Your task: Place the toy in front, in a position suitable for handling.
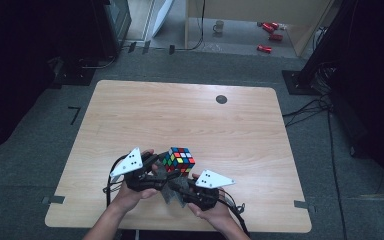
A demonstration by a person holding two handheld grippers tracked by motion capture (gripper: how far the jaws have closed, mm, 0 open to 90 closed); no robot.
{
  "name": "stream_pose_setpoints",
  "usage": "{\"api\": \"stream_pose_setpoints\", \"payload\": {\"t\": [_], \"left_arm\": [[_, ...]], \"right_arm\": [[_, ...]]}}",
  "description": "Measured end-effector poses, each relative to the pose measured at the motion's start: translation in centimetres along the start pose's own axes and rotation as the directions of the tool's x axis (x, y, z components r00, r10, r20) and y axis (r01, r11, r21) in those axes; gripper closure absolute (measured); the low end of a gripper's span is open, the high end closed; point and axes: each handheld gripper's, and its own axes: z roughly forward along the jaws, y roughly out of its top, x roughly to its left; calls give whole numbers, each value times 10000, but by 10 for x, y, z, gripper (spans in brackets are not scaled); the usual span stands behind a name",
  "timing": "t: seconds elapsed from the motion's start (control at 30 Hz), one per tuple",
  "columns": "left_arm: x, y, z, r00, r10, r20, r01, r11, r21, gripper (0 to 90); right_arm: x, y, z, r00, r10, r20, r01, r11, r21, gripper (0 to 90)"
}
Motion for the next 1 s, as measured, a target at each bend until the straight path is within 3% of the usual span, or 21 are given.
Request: {"api": "stream_pose_setpoints", "payload": {"t": [0.23,0.3,0.43,0.57,0.73,0.93,1.0], "left_arm": [[3,2,-4,9999,-117,-113,116,9998,-162,355],[1,1,-1,9999,-19,-169,18,10000,-66,355],[-4,-1,4,9997,208,-124,-206,9996,176,355],[-2,0,2,9996,190,-193,-189,9998,67,356],[2,1,-2,9999,-85,-118,84,9999,-136,356],[1,-1,0,9999,69,-118,-69,10000,72,356],[1,0,-2,9998,64,-167,-64,10000,22,356]], "right_arm": [[-18,-1,-11,9965,547,636,-523,9979,-374,763],[-14,0,-10,9968,510,623,-493,9984,-292,764],[0,0,-2,9994,314,150,-313,9995,-73,762],[-4,1,-4,9989,412,204,-410,9991,-123,763],[-21,2,-15,9923,965,781,-933,9947,-434,763],[-12,-1,-8,9961,555,685,-553,9985,-54,761],[-15,1,-10,9955,660,680,-651,9978,-149,761]]}}
